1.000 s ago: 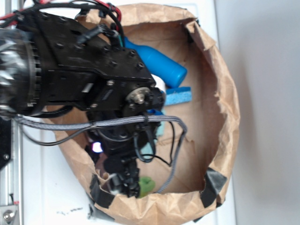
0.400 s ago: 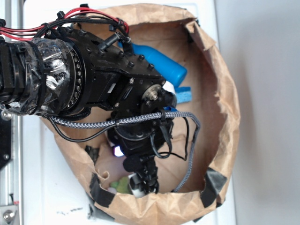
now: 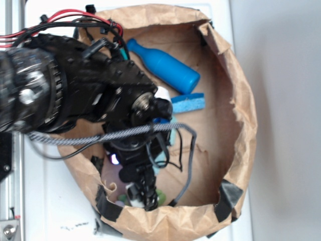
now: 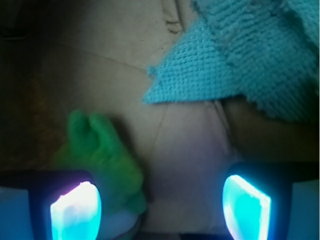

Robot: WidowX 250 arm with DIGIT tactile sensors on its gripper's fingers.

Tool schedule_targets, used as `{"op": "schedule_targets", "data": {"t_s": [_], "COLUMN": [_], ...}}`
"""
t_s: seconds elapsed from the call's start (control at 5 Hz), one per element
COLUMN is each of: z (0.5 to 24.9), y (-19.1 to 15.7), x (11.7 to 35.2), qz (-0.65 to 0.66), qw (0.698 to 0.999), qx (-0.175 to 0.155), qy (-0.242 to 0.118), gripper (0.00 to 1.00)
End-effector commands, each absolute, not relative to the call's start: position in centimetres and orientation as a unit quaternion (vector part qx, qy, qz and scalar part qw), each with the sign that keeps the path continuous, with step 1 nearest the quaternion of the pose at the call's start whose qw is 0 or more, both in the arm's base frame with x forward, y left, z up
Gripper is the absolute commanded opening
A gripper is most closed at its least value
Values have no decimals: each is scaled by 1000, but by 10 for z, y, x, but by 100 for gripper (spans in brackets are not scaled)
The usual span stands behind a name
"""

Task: Grab the green animal.

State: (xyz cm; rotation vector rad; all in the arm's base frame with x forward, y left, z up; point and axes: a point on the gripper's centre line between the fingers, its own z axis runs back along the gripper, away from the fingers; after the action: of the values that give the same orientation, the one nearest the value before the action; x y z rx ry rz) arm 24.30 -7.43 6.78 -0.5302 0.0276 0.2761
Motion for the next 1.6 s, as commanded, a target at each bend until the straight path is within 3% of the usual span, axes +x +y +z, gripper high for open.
{"op": "schedule_targets", "data": {"t_s": [0.0, 0.4, 1.0, 1.2, 1.4], "z": [82, 65, 13, 7, 6], "y": [-94, -107, -129, -124, -120], "x": [241, 250, 253, 253, 251], "qz": [120, 105, 111, 124, 128], "qw": [958, 954, 975, 976, 976], "qx": [-262, -280, -192, -176, -175], "qy": [-1, 13, 12, 25, 28], "gripper": [100, 100, 100, 0, 0]}}
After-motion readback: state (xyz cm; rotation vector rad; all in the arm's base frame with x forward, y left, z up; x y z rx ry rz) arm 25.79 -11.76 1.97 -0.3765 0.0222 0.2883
